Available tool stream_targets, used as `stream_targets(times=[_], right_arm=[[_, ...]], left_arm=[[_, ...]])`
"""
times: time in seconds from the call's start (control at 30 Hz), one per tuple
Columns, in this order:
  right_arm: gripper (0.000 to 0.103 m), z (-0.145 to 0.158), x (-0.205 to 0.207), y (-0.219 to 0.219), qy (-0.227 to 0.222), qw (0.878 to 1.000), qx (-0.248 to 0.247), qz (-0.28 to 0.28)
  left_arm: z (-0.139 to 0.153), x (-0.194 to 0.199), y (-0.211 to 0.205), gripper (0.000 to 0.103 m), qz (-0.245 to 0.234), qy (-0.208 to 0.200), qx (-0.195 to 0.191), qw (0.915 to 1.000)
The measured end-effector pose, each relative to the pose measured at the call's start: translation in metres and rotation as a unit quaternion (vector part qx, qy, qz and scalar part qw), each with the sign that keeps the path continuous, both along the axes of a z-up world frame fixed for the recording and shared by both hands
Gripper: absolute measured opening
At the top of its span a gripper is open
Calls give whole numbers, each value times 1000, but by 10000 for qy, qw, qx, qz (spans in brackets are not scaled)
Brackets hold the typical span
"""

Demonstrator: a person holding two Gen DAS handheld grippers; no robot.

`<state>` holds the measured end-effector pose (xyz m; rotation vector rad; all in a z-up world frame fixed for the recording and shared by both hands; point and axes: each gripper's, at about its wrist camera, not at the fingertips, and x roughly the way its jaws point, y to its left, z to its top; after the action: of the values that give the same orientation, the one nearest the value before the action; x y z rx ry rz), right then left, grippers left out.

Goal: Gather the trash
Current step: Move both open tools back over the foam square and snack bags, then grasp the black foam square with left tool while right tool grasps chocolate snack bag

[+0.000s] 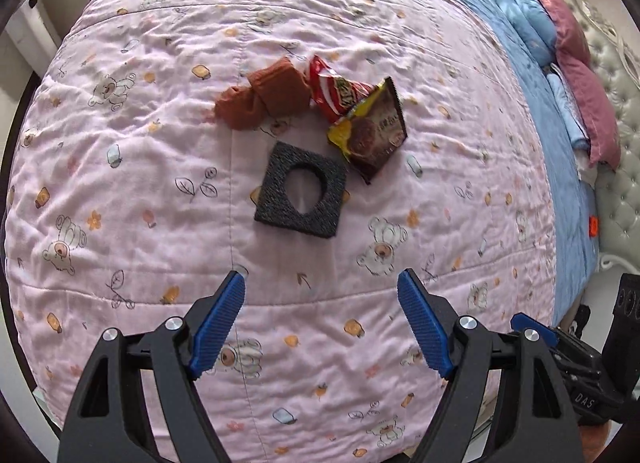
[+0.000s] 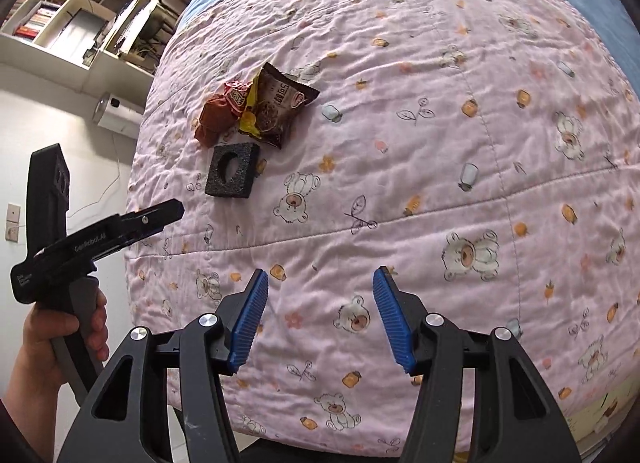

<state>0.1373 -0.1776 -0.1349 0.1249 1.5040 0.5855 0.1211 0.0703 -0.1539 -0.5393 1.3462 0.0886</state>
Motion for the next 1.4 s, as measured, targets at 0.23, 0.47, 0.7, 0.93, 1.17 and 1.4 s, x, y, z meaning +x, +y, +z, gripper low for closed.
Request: stream_targets(times=[0.23, 0.47, 0.7, 0.93, 1.17, 1.4], right_arm=[[54, -28, 42, 33, 102, 9992, -28, 381], [54, -53, 79, 54, 203, 9985, -43, 516], [55, -64, 114, 83, 84, 9976, -26, 693], [66, -76, 149, 107, -60, 9973, -30, 732], [66, -89, 159, 134, -198, 9916, -39, 1278], [35, -105, 143, 137, -52, 9879, -175, 1542]], left_arm=[[-32, 36, 20, 79, 160, 211, 114, 9996], [-63, 53, 26, 75, 193, 410, 141, 9989], [-80, 54, 25, 46, 171, 562, 306, 9978], [-76, 47, 31, 27, 355, 459, 173, 9982], [-70, 41, 35, 27, 493, 388, 35, 9980], [-70, 36, 36, 27, 633, 402, -161, 9971]])
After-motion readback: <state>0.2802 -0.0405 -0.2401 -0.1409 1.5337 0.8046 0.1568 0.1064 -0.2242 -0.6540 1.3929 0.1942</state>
